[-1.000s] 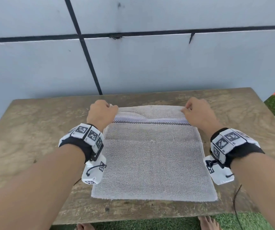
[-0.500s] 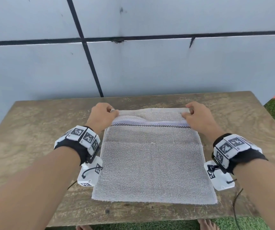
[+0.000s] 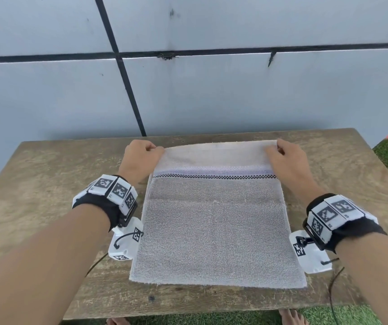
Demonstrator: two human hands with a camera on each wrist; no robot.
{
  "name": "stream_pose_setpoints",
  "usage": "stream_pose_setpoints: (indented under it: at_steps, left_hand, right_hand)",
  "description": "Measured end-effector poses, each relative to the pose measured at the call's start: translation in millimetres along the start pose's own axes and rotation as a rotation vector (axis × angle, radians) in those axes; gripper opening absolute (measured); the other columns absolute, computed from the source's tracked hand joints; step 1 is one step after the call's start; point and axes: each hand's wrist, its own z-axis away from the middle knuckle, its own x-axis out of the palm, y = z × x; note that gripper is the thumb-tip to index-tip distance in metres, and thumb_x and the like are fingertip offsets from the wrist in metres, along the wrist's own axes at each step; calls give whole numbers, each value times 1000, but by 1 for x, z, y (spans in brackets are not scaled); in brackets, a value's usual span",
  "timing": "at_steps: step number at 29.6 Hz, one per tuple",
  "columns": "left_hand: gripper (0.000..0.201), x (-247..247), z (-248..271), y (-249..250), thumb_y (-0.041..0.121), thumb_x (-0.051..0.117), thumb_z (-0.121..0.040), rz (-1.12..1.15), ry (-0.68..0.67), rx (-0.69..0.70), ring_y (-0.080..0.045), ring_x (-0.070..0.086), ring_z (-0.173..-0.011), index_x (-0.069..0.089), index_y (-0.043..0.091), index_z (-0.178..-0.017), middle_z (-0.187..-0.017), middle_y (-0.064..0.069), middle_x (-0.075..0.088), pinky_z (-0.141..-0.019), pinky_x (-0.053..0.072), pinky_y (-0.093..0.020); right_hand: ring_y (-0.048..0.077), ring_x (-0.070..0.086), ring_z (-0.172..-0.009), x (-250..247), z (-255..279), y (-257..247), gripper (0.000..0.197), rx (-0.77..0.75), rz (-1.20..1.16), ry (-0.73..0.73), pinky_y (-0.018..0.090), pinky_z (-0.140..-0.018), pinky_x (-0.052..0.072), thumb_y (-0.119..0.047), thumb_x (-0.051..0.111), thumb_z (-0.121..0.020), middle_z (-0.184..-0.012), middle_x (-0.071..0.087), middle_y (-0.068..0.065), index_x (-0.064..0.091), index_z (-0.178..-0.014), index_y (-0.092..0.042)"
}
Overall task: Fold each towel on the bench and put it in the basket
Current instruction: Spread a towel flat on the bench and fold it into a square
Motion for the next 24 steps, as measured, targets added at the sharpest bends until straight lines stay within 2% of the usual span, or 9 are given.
stream_pose_setpoints:
  at_steps: [2, 4, 6, 8, 10, 14, 18, 21, 24]
  left_hand:
    - [34, 1, -3, 1, 24, 61, -90, -5, -15, -6, -15, 39, -48, 61, -7, -75, -59, -4, 50, -52, 40, -22]
    - [33, 2, -5, 1, 24, 61, -89, -56, -45, 29, -16, 41, -51, 53, 0, -68, -59, -4, 50, -55, 44, -24]
    - [34, 3, -8, -1, 29, 63, -91, -138, -69, 66, -20, 50, -56, 55, 2, -71, -64, -5, 58, -59, 49, -29]
    - [35, 6, -10, -4, 32, 66, -91, -190, -60, 91, -26, 62, -66, 63, 0, -79, -74, -10, 67, -62, 52, -32]
    - [33, 8, -10, -6, 33, 68, -91, -193, -23, 105, -27, 67, -75, 67, 1, -82, -79, -11, 70, -61, 50, -30]
    - [32, 10, -11, -10, 37, 66, -91, -166, 49, 121, -24, 65, -83, 69, 6, -82, -80, -6, 70, -71, 46, -29]
    - [28, 10, -11, -10, 36, 74, -87, -204, 1, 99, -19, 64, -74, 69, 9, -79, -76, -3, 68, -63, 44, -25]
    - [25, 9, -13, -6, 32, 79, -84, -204, -29, 65, -12, 59, -70, 68, 11, -76, -79, -2, 67, -63, 44, -25]
    - [24, 6, -15, -1, 25, 80, -83, -217, -74, 40, -8, 56, -67, 67, 7, -75, -77, -2, 66, -55, 40, -20]
  right_hand:
    - [13, 27, -48, -1, -1, 0, 37, 68, -9, 4, 26, -53, 24, -24, 51, -91, -50, 33, -7, 34, -59, -19]
    - [12, 29, -43, 3, -5, 2, 38, 151, 189, -174, 22, -53, 31, -30, 52, -90, -47, 35, -8, 37, -57, -19]
    - [14, 39, -45, 9, -10, 5, 38, 196, 385, -306, 23, -53, 39, -39, 58, -88, -52, 43, -6, 43, -60, -18]
    - [18, 48, -54, 10, -11, 4, 36, 184, 437, -261, 25, -54, 38, -43, 64, -84, -62, 52, -3, 46, -67, -17]
    - [18, 57, -66, 10, -10, 1, 22, 138, 428, -193, 26, -57, 37, -38, 62, -86, -74, 61, -2, 54, -79, -18]
    - [22, 63, -72, 10, -10, 0, 11, 65, 284, -61, 35, -66, 54, -31, 55, -90, -79, 66, 0, 58, -84, -22]
    - [21, 62, -75, 12, -10, 2, 14, 66, 367, -115, 31, -63, 49, -31, 61, -91, -81, 65, 0, 58, -85, -19]
    - [24, 59, -93, 12, -12, 0, 14, 53, 364, -111, 41, -81, 53, -29, 67, -88, -98, 62, 1, 57, -94, -20]
    - [25, 59, -101, 12, -12, -6, 11, 28, 379, -127, 47, -90, 54, -25, 70, -86, -106, 63, 4, 60, -81, -25]
